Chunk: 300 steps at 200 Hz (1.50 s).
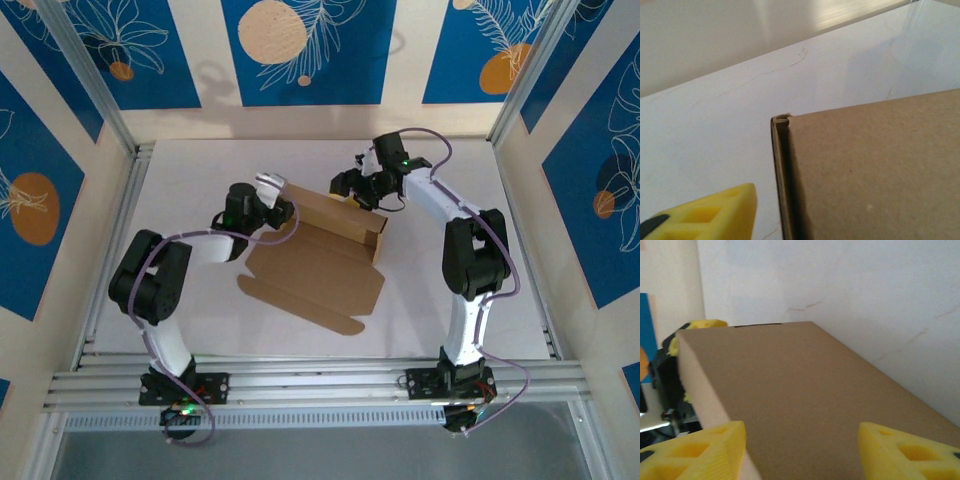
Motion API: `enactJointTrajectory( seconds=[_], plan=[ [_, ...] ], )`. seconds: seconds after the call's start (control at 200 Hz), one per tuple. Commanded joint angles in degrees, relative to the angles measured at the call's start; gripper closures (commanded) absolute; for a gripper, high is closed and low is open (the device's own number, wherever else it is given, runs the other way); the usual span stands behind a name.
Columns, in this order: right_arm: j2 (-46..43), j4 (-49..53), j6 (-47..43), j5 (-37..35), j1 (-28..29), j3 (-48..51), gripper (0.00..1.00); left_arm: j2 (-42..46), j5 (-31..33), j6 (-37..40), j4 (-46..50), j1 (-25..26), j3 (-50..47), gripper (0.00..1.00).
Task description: Fold the paper box
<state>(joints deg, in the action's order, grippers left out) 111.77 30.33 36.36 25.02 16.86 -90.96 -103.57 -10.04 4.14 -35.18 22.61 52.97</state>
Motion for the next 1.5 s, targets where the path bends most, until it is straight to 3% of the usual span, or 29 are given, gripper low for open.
enactJointTrajectory(
  seconds=[0.0,0.21,0.4,0.645,0.76,0.945,1.2,1.496],
  plan=[
    [0.4,-2.1,1.3,6.4,-1.4,-1.9,0.38,0.2,-0.6,-2.3,-3.5,-0.2,-1.5,0.44],
    [7.8,-7.3,5.9,18.0,-3.3,-5.7,0.38,0.1,0.2,-5.6,-13.1,0.1,-7.5,0.45],
    [12.6,-13.2,10.2,23.1,-3.9,-6.1,0.38,-1.3,2.2,-6.0,-20.4,0.1,-9.9,0.56],
    [21.5,-14.9,11.9,28.3,-2.8,-12.1,0.39,-2.9,1.9,-5.7,-14.7,0.0,-4.7,0.67],
    [24.7,-10.4,10.5,27.9,-1.4,-15.3,0.4,-2.8,0.2,-7.1,-12.4,0.0,-4.0,0.73],
    [23.3,-13.1,12.3,26.1,-0.1,-10.9,0.42,-1.0,-0.8,-10.6,-11.7,0.3,-6.7,0.74],
    [19.6,-23.8,18.8,25.4,1.7,-0.7,0.45,0.7,2.0,-8.5,-10.8,0.9,-9.5,0.77],
    [20.6,-24.4,18.0,28.3,3.5,-1.6,0.45,-1.7,0.4,-7.3,-7.5,0.5,-5.1,0.76]
  ],
)
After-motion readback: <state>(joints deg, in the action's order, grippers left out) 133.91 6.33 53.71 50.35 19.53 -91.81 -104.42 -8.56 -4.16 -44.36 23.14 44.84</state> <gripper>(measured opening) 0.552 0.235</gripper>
